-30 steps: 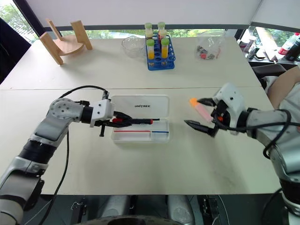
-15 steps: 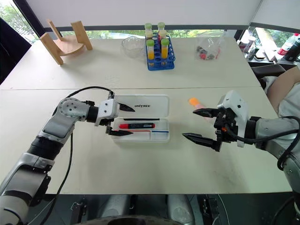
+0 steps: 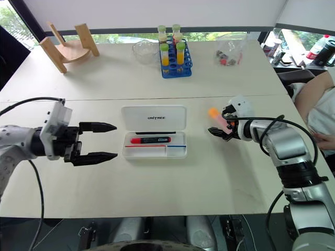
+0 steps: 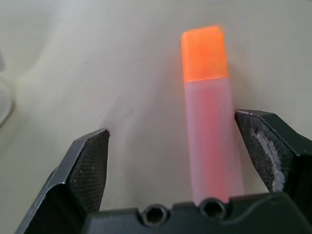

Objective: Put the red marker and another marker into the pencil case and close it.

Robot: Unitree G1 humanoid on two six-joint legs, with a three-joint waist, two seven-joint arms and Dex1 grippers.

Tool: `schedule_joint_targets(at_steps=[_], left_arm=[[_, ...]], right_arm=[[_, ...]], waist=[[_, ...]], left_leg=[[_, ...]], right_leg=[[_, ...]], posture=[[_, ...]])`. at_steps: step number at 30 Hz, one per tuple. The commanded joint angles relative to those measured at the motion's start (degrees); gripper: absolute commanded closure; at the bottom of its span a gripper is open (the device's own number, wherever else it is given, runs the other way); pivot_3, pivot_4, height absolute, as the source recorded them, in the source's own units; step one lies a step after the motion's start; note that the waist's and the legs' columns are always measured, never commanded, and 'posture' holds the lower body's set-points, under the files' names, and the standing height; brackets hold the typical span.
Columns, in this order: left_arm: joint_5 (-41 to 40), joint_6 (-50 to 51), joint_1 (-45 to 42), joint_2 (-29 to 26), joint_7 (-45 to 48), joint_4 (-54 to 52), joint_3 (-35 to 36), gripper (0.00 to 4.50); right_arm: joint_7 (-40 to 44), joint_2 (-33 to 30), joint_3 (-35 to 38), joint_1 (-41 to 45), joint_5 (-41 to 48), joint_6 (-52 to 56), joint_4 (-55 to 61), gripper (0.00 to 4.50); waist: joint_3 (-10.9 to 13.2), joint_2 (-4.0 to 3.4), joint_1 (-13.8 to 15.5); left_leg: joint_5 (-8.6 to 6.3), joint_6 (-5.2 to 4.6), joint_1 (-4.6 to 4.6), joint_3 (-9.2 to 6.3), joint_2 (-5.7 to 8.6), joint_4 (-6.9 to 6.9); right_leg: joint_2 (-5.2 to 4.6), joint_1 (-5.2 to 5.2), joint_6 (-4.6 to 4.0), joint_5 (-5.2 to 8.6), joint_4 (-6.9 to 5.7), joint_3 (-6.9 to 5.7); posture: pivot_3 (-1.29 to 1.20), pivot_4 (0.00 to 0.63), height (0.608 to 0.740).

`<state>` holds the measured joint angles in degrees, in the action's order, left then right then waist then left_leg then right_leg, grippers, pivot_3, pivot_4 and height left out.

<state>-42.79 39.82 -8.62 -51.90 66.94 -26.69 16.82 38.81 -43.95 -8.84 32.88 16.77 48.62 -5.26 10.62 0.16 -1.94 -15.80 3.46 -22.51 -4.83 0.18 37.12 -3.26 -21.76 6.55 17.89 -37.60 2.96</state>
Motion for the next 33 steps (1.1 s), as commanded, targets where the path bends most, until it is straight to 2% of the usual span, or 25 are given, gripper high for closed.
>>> schedule_joint_targets(at_steps=[1,5,6,9,14,17,25,30,33], left_arm=[[-2.9,1.1,1.4,-0.1,-4.0,-4.5,4.0,0.00],[-5.0,2.1,3.7,-0.3,-6.8,-6.7,6.5,0.00],[-5.5,2.4,4.2,-0.5,-7.2,-6.8,7.2,0.00],[-7.1,3.3,5.7,-1.3,-8.0,-6.9,9.9,0.00],[-6.5,2.8,8.8,-4.0,-6.5,-5.4,14.0,0.00],[-6.4,2.3,9.1,-5.5,-5.3,-4.2,14.4,0.00],[-9.7,4.4,8.8,-7.7,-3.8,-4.7,14.3,0.00],[-11.6,5.5,9.3,-8.4,-3.5,-6.6,15.1,0.00],[-12.4,6.0,9.3,-8.9,-3.7,-7.3,15.2,0.00]], right_arm=[[1.7,-0.1,-2.4,3.2,-4.8,-4.3,-6.8,1.39],[4.8,-0.7,-2.1,4.8,-5.3,-5.4,-8.2,3.51],[5.5,-1.1,-1.9,5.2,-5.5,-5.8,-8.0,3.71],[10.3,-3.8,-0.1,5.1,-4.0,-7.3,-2.2,3.69],[25.8,-9.1,4.4,1.2,10.4,-4.3,20.1,3.69],[27.8,-6.8,2.2,1.8,14.5,-2.3,26.8,3.69],[22.8,9.5,-14.9,8.2,4.3,-7.2,19.6,3.69],[22.1,14.9,-21.4,9.8,-1.8,-10.6,13.7,3.69],[22.3,17.0,-22.7,10.6,-3.5,-11.5,11.7,3.69]], waist=[[0.0,0.01,0.0],[0.0,0.02,-0.1],[0.0,0.02,-0.1],[0.0,-0.02,-0.1],[0.1,-0.10,-0.4],[0.1,-0.05,-0.7],[0.1,0.07,-0.5],[0.1,0.09,-0.6],[0.1,0.08,-0.6]], left_leg=[[0.00,0.00,0.00,0.01,0.01,0.00],[0.00,0.00,0.02,0.00,0.01,0.01],[0.00,0.00,0.03,0.00,0.01,0.01],[0.00,0.00,0.02,0.01,0.01,-0.01],[0.00,0.00,-0.20,-0.04,-0.03,-0.10],[0.00,0.00,-0.22,-0.03,-0.10,-0.12],[0.05,0.09,-0.13,0.03,-0.04,0.00],[0.07,0.13,-0.28,-0.01,-0.03,-0.01],[0.08,0.15,-0.30,0.00,-0.03,-0.01]], right_leg=[[-0.03,0.01,0.00,0.00,0.01,0.00],[-0.04,0.04,0.01,-0.01,0.01,-0.01],[-0.04,0.03,0.01,-0.01,0.01,-0.01],[-0.04,0.01,0.01,-0.01,0.01,-0.01],[-0.01,-0.33,0.00,0.00,0.00,0.04],[0.09,-0.35,-0.02,0.01,0.00,0.03],[0.03,-0.46,-0.06,-0.01,-0.40,0.08],[-0.01,-0.62,-0.06,-0.01,-0.40,0.08],[-0.01,-0.68,-0.06,-0.01,-0.45,0.09]], posture=[[0.00,0.150,0.740],[0.00,0.150,0.740],[0.00,0.150,0.740],[0.00,0.150,0.740],[0.00,0.150,0.740],[0.00,0.150,0.740],[0.00,0.150,0.740],[0.00,0.150,0.740],[0.00,0.150,0.740]])
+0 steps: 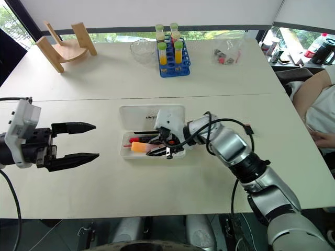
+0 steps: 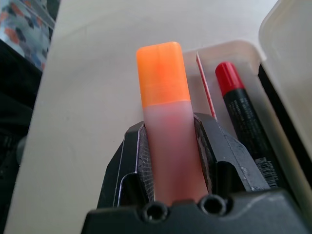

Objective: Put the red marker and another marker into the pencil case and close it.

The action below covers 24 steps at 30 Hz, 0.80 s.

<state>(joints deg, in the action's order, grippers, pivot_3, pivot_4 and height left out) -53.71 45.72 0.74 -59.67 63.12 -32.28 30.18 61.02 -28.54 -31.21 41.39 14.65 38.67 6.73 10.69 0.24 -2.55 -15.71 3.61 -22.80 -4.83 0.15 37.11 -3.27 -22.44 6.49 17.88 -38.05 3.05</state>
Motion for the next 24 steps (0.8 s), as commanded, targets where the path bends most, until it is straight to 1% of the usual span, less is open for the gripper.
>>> schedule_joint_targets(at_steps=[1,9,11,13,15,16,17,21,23,24], left_arm=[[-1.7,0.3,-0.1,-1.2,0.1,-1.9,1.9,0.00],[-2.0,-0.3,-0.7,-1.0,-1.0,-1.9,0.9,0.00],[-1.9,-0.5,-1.1,-0.9,-1.4,-1.9,0.4,0.00],[-1.9,-0.7,-1.5,-0.8,-1.6,-1.7,0.1,0.00],[-1.7,-0.9,-1.7,-0.8,-1.7,-1.3,-0.2,0.00],[-1.5,-1.0,-1.8,-0.8,-1.7,-1.2,-0.3,0.00],[-1.4,-1.1,-1.9,-0.7,-1.7,-1.1,-0.4,0.00],[-1.5,-1.3,-2.3,-0.2,-2.3,-1.2,-1.0,0.00],[-1.6,-1.7,-2.9,0.4,-2.7,-1.3,-2.2,0.00],[-1.5,-1.9,-3.2,0.6,-2.8,-1.3,-2.6,0.00]], right_arm=[[0.2,2.2,-0.4,2.4,-1.7,-1.7,-0.7,3.69],[-0.1,6.7,-0.5,4.3,-3.7,-1.9,-3.8,3.69],[0.1,7.4,-0.6,4.5,-4.1,-2.0,-4.3,2.66],[0.5,7.6,-0.6,4.6,-4.3,-2.0,-4.2,1.88],[0.7,7.5,-0.1,4.9,-4.3,-1.3,-3.6,0.80],[0.8,6.9,0.8,5.1,-4.0,-1.0,-2.8,0.35],[0.4,6.3,2.0,5.4,-4.0,-0.8,-2.2,0.03],[-4.0,1.0,14.4,6.8,-1.2,6.2,0.8,0.03],[-8.6,-4.6,23.5,5.2,-1.4,11.7,1.4,0.03],[-10.4,-6.5,26.3,4.3,-1.6,13.5,1.8,0.03]], waist=[[0.0,0.00,0.0],[0.0,0.00,0.0],[0.0,0.00,0.0],[0.0,0.00,0.0],[0.0,0.00,0.0],[0.0,0.00,0.0],[0.0,0.00,0.0],[0.0,0.00,0.1],[0.0,0.00,0.5],[0.0,0.00,0.8]], left_leg=[[0.00,0.00,0.00,-0.01,-0.01,0.00],[0.01,0.02,0.01,-0.01,0.00,0.00],[0.01,0.02,0.01,-0.01,0.00,0.00],[0.01,0.02,0.01,-0.02,0.00,0.00],[0.01,0.03,0.00,-0.02,0.00,0.00],[0.01,0.03,0.01,-0.02,0.00,0.00],[0.01,0.03,0.01,-0.01,0.00,0.00],[0.02,0.03,-0.02,-0.02,0.03,0.01],[0.02,0.04,-0.04,-0.03,0.06,0.01],[0.02,0.04,-0.05,-0.05,0.09,0.01]], right_leg=[[0.02,-0.01,0.00,0.00,-0.01,0.00],[0.04,-0.01,0.00,0.00,-0.03,-0.01],[0.04,-0.02,0.00,0.00,-0.03,-0.01],[0.03,-0.01,0.00,0.00,-0.03,-0.01],[0.03,-0.01,0.00,0.00,-0.03,-0.01],[0.03,-0.01,0.00,0.00,-0.03,-0.01],[0.03,-0.02,0.00,0.00,-0.03,-0.01],[-0.01,-0.02,0.00,0.00,-0.04,-0.01],[-0.05,0.00,0.00,0.00,-0.03,-0.02],[-0.08,-0.01,0.00,0.00,-0.02,-0.03]], posture=[[0.00,0.150,0.740],[0.00,0.150,0.740],[0.00,0.150,0.740],[0.00,0.150,0.740],[0.00,0.150,0.740],[0.00,0.150,0.740],[0.00,0.150,0.740],[0.00,0.150,0.740],[0.00,0.150,0.740],[0.00,0.150,0.740]])
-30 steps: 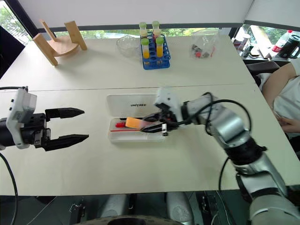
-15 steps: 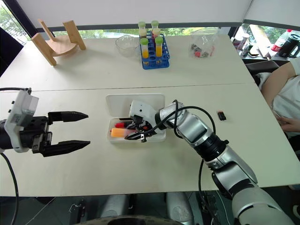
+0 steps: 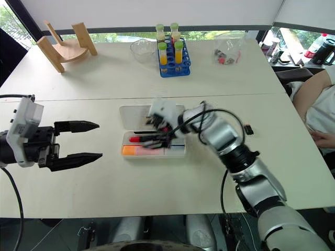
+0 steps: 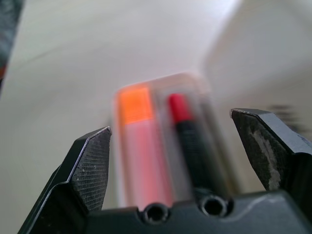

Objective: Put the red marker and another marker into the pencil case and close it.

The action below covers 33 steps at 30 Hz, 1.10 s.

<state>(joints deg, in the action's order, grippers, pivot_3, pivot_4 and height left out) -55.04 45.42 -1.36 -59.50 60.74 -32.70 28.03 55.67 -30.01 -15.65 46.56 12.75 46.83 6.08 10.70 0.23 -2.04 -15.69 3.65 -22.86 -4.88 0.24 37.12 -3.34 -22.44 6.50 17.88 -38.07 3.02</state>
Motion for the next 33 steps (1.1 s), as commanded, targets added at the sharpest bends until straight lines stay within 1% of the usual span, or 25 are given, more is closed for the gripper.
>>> schedule_joint_targets(at_steps=[1,4,7,9,12,16,20,21,22,25,30,31,33], left_arm=[[-0.2,-1.7,-1.5,0.7,-0.5,-0.8,-1.1,0.00],[0.5,-2.4,-2.8,1.3,-0.3,-0.2,-3.1,0.00],[1.7,-3.6,-3.8,1.5,0.8,1.4,-5.0,0.00],[2.5,-4.5,-5.3,1.7,1.6,2.7,-7.0,0.00],[4.0,-5.8,-8.3,1.9,2.8,4.6,-10.2,0.00],[5.1,-6.7,-9.6,2.0,3.8,6.0,-11.3,0.00],[5.6,-7.1,-10.4,2.2,4.1,6.4,-11.9,0.00],[5.8,-7.2,-10.5,2.2,4.1,6.5,-11.9,0.00],[5.9,-7.2,-10.5,2.3,4.2,6.5,-11.9,0.00],[6.1,-7.2,-10.5,2.4,4.2,6.5,-11.7,0.00],[5.9,-6.9,-9.8,2.1,4.2,6.3,-10.8,0.00],[5.9,-6.9,-9.5,2.1,4.2,6.2,-10.6,0.00],[5.7,-6.7,-9.0,2.2,3.9,5.7,-10.4,0.00]], right_arm=[[-7.1,-7.0,13.5,-2.4,-0.2,8.0,2.9,0.03],[-11.7,-12.3,19.8,-9.5,-1.4,12.6,4.2,0.03],[-15.1,-15.6,22.4,-16.9,-3.2,12.5,5.4,0.03],[-17.0,-16.7,25.1,-22.4,-3.7,12.1,5.0,0.03],[-19.2,-16.0,27.6,-29.6,-3.7,10.2,3.3,0.03],[-22.5,-13.3,28.6,-31.3,-3.7,7.8,0.6,0.03],[-24.2,-10.4,29.8,-30.4,-2.3,7.3,-2.4,0.03],[-24.5,-9.6,30.1,-29.9,-1.8,7.4,-3.2,0.26],[-24.9,-9.0,30.3,-29.4,-1.5,7.4,-4.0,0.26],[-25.1,-8.4,30.0,-28.4,-1.0,7.4,-5.4,1.46],[-24.2,-9.2,30.1,-27.4,0.9,9.6,-3.1,4.01],[-23.9,-9.8,29.8,-27.2,1.0,9.9,-2.8,4.45],[-20.2,-12.2,28.4,-26.2,3.1,10.4,0.9,4.45]], waist=[[0.0,0.03,0.7],[0.0,0.07,1.1],[0.0,0.01,0.8],[0.0,-0.03,0.5],[0.0,-0.03,0.5],[0.0,-0.01,-0.4],[0.0,0.06,-0.5],[-0.1,0.08,-0.5],[-0.1,0.10,-0.5],[-0.1,0.11,-0.5],[-0.1,0.11,-0.4],[-0.1,0.11,-0.4],[0.0,0.07,-0.4]], left_leg=[[0.00,0.00,-0.05,0.01,0.02,0.00],[0.00,0.00,-0.08,0.13,0.02,-0.04],[0.00,-0.01,-0.13,0.20,-0.01,-0.06],[0.00,-0.01,-0.16,0.30,-0.02,-0.04],[0.00,-0.02,-0.17,0.30,-0.02,0.01],[0.00,-0.02,-0.02,0.30,-0.03,0.04],[0.00,-0.02,0.30,0.30,-0.04,0.02],[0.00,-0.02,0.33,0.30,-0.04,0.03],[0.00,-0.02,0.39,0.30,-0.04,0.03],[0.00,-0.02,0.51,0.29,-0.05,0.04],[0.00,-0.02,0.50,0.21,-0.04,0.03],[0.00,-0.02,0.49,0.20,-0.04,0.02],[0.00,-0.02,0.49,0.20,-0.04,0.00]], right_leg=[[-0.01,0.00,0.00,0.00,0.03,-0.03],[0.02,-0.04,-0.03,0.01,0.10,-0.02],[0.08,-0.11,-0.09,0.05,0.07,0.00],[0.10,-0.21,-0.09,0.05,-0.01,0.07],[0.11,-0.20,-0.08,0.05,-0.07,0.07],[0.12,-0.02,-0.06,0.04,-0.08,0.07],[0.14,0.29,-0.07,0.04,-0.07,0.08],[0.14,0.32,-0.07,0.04,-0.07,0.08],[0.14,0.39,-0.07,0.04,-0.07,0.08],[0.14,0.53,-0.06,0.04,-0.07,0.08],[0.15,0.55,-0.07,0.04,-0.06,0.05],[0.15,0.54,-0.07,0.05,-0.05,0.05],[0.15,0.53,-0.07,0.05,-0.05,0.05]], posture=[[0.00,0.150,0.740],[0.00,0.150,0.740],[0.00,0.150,0.740],[0.00,0.150,0.740],[0.00,0.150,0.740],[0.00,0.150,0.740],[0.00,0.150,0.740],[0.00,0.150,0.740],[0.00,0.150,0.740],[0.00,0.150,0.740],[0.00,0.150,0.740],[0.00,0.150,0.740],[0.00,0.150,0.740]])
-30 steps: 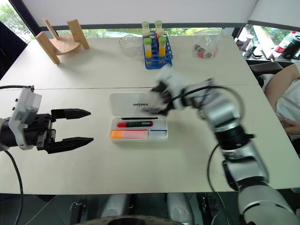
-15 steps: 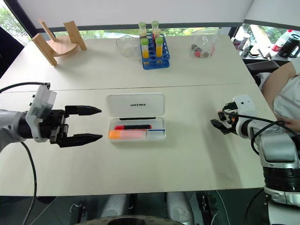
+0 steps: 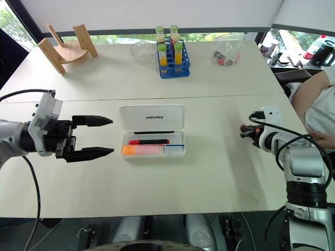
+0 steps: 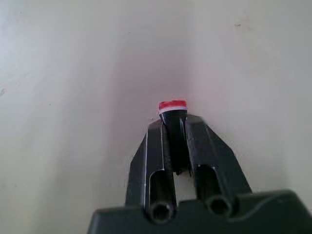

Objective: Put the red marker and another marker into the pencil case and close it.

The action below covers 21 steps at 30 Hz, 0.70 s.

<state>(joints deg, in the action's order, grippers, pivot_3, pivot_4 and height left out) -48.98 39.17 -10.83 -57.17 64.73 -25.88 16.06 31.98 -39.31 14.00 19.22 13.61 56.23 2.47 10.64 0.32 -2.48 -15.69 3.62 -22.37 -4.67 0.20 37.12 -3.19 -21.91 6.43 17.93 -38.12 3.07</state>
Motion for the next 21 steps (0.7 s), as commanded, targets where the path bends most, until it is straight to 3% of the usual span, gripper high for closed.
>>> schedule_joint_targets(at_steps=[1,5,9,15,21], left_arm=[[-0.4,-0.4,0.7,-0.1,-0.2,-1.3,1.7,0.00],[-0.7,-0.2,1.1,-0.1,-0.5,-1.4,1.8,0.00],[-0.5,-0.3,1.3,0.1,-0.9,-1.7,1.4,0.00],[-0.9,0.0,2.1,0.6,-2.1,-3.0,1.6,0.00],[-1.5,0.4,4.7,1.0,-3.8,-5.2,3.4,0.00]], right_arm=[[6.1,-4.2,-2.2,1.7,3.9,1.3,7.1,4.45],[17.8,-8.8,-7.6,4.9,10.5,-1.2,16.6,4.45],[29.9,-10.6,-19.0,9.4,12.4,-8.0,22.1,4.45],[36.8,-8.1,-31.9,15.1,4.9,-20.5,14.5,4.45],[38.5,-4.5,-36.6,17.0,1.0,-25.5,9.0,4.45]], waist=[[0.0,-0.08,0.0],[0.1,-0.17,-0.2],[0.1,-0.12,-0.1],[0.2,0.14,0.3],[0.2,0.14,0.0]], left_leg=[[0.00,0.00,-0.01,0.00,0.00,-0.02],[0.00,0.00,-0.10,0.01,-0.06,-0.05],[0.00,0.00,-0.11,0.00,-0.16,-0.08],[0.00,0.00,-0.20,-0.03,-0.14,0.03],[0.00,0.01,-0.23,-0.11,-0.14,-0.03]], right_leg=[[0.00,-0.03,0.00,0.00,0.00,0.00],[0.06,-0.19,0.00,0.00,-0.02,0.02],[0.19,-0.25,-0.01,0.00,0.00,0.04],[0.10,-0.21,-0.01,0.00,0.04,0.01],[0.06,-0.35,-0.01,0.00,0.02,0.00]], posture=[[0.00,0.150,0.740],[0.00,0.150,0.740],[0.00,0.150,0.740],[0.00,0.150,0.740],[0.00,0.150,0.740]])
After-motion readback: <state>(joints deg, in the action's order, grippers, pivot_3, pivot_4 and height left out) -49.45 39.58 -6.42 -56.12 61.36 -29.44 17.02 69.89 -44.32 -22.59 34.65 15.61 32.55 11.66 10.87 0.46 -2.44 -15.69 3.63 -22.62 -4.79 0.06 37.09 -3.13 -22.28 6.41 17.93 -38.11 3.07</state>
